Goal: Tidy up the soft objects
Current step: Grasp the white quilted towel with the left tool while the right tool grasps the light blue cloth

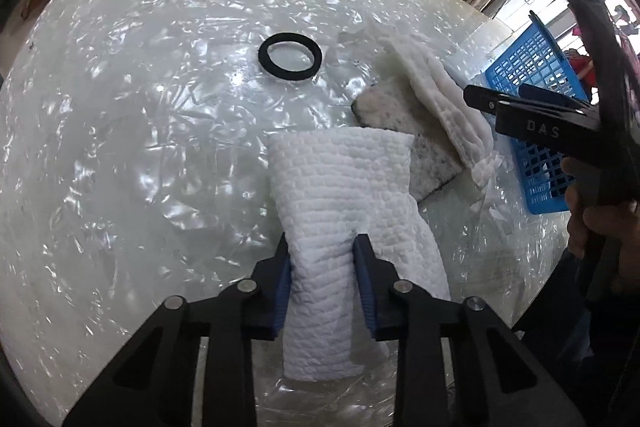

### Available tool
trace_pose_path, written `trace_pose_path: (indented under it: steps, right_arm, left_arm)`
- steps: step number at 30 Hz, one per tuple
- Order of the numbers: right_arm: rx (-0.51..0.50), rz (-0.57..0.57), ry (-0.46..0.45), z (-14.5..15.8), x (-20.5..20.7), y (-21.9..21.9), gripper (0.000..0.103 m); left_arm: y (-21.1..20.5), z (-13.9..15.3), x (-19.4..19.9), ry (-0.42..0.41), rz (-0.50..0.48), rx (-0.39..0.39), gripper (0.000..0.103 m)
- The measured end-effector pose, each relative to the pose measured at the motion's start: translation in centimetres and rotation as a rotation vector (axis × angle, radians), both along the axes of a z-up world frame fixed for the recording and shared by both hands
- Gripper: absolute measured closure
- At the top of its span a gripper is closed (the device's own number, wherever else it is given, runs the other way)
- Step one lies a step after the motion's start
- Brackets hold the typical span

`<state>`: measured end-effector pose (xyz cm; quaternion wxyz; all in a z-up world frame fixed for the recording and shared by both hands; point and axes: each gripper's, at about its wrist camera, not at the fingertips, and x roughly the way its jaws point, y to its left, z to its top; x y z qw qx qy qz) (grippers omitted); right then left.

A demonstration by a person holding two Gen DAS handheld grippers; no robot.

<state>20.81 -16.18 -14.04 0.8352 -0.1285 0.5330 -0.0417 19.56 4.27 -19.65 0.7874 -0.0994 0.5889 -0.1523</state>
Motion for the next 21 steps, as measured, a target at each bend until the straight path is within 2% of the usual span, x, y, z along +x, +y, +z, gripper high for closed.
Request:
trace_pose_path:
  steps: [4, 9, 13, 15, 20, 21]
  right_arm:
    - [-0.059, -0.016, 0.018, -0.7, 0.3, -0.7, 0.013]
    - [-0.072, -0.023, 0.038, -1.7, 1.0, -1.0, 0.018]
    - [-0.052, -0.027, 0.042, -1.7, 1.2, -1.1, 0.026]
    - [-0.045, -0.030, 0.036, -1.5, 1.2, -1.0, 0.027]
    - [-0.090, -0.038, 0.020, -1.6, 1.8, -1.4, 0.027]
    - [-0.101, -0.044, 0.021, -1.7, 2.0, -1.5, 0.031]
  left_arm:
    - [0.0, 0.4, -0.7, -0.022, -0.018, 0.015, 0.080]
    - [0.1, 0.9, -1.0, -0.040, -0.027, 0.022, 0.081]
    - [0.6, 1.2, -1.3, -0.046, -0.017, 0.023, 0.081]
    - [0.8, 1.4, -1.5, -0.050, -0.014, 0.021, 0.081]
    - [1.2, 1.8, -1.5, -0.054, -0.015, 0.021, 0.081]
    - [1.1, 1.8, -1.6, -0.055, -0.015, 0.022, 0.081]
